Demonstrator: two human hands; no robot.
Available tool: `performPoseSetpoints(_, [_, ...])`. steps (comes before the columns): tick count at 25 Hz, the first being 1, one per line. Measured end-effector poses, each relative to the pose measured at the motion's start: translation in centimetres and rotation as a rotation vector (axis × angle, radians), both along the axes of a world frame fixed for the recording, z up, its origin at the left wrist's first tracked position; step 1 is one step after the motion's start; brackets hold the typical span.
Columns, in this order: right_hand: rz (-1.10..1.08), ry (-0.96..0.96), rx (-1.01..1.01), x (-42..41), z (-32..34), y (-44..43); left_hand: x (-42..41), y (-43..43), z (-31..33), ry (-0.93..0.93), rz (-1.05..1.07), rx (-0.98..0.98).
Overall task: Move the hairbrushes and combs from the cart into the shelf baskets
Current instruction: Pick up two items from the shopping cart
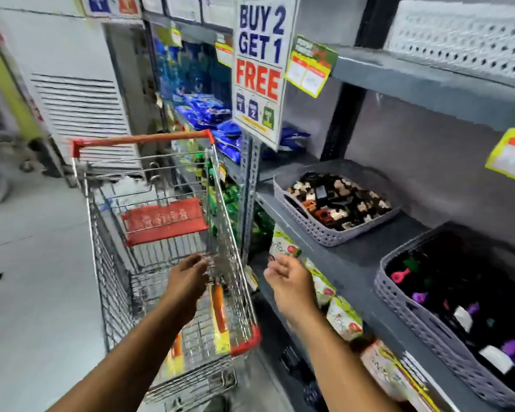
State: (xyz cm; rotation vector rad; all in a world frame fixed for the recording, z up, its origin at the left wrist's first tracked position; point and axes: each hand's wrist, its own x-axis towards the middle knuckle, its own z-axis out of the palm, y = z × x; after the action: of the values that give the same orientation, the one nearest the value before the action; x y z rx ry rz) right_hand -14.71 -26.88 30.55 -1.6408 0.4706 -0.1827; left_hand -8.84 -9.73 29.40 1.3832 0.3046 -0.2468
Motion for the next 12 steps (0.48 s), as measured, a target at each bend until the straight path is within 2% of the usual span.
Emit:
performPoseSetpoints(5, [0.181,0.234,0.125,7.4,-5.4,6.3,3.7,8.4,-6.4,0.286,0.140,-0.035])
performPoseSetpoints(9, [0.253,0.444,0.089,11.8,-10.9,10.1,6.7,11.5,-12.5,0.494,0.189,0.011])
performPoseSetpoints(12, [0.299,0.596,0.035,14.4,-15.6,11.6,9.4,12.6,-16.9,0.566,0.165,0.112])
